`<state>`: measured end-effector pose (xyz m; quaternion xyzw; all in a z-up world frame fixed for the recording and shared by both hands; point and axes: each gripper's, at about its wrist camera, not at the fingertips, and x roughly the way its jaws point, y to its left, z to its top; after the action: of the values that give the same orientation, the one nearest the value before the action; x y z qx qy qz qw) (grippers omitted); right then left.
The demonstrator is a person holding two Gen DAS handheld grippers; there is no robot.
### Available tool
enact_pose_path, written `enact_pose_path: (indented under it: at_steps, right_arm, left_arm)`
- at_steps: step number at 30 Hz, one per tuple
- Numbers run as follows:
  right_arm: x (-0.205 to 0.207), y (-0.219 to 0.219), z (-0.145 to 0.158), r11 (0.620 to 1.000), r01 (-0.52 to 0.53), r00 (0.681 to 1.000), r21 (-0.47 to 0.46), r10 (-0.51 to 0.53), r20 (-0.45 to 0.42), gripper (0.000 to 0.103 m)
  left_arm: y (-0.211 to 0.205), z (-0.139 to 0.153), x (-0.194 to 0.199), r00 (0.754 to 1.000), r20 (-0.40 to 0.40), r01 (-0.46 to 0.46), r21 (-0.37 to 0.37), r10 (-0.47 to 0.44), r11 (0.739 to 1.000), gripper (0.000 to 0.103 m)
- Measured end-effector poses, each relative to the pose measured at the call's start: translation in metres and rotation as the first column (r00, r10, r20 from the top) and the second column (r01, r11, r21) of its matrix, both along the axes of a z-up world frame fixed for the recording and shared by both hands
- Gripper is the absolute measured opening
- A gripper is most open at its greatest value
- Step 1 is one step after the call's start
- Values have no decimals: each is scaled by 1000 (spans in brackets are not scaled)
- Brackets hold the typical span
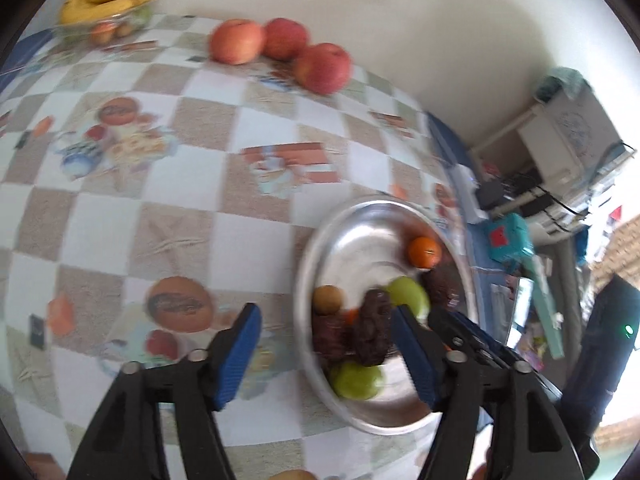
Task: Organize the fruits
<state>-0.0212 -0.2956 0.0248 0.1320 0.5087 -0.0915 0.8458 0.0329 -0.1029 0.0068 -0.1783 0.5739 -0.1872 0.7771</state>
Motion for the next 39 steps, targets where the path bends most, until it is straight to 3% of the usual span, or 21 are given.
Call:
enact_pose_path:
  at_steps: [1,4,5,7,9,11,14,19,28,39]
  right_arm:
    - [-1,1,-1,1000,-3,1000,-3,3,-3,29]
    - [-4,6,-4,1000,-18,1000,-16,18,-20,53]
    - [-5,7,-6,1000,-23,999,-20,23,-27,60]
    - [-8,10,-9,999,-33,999,-23,32,-39,63]
    - [-10,13,-11,999,-41,998,-19,40,-45,69]
    - [-13,17,-11,999,-48,998,-14,48,-41,84]
    - [-18,25,-8,998,-66,998,-20,66,-24,90]
    - [-26,38,-1,995,-82,997,-49,82,-4,91]
    - [-29,62,10,985,-135,990,-104,139,29,91]
    - [-26,82,10,969,-193,980,-156,199,24,91]
  left_arm:
    - [6,-2,0,1000,-6,-23,44,23,999,84]
    - [23,-9,-3,996,-2,-82,201,84,976,91]
    - [28,-11,-5,995,5,-95,247,97,964,103]
    - [38,-10,-11,993,39,-119,326,113,938,103]
    - [46,-7,-16,993,60,-118,367,103,923,103]
    - [52,-3,-23,993,71,-111,389,90,915,103]
    - [58,4,-31,993,90,-104,395,74,913,103]
    - [62,15,-40,989,132,-129,497,72,858,103]
    - [74,12,-40,986,105,-168,644,131,747,103]
    - [70,6,-40,993,52,-113,642,104,759,103]
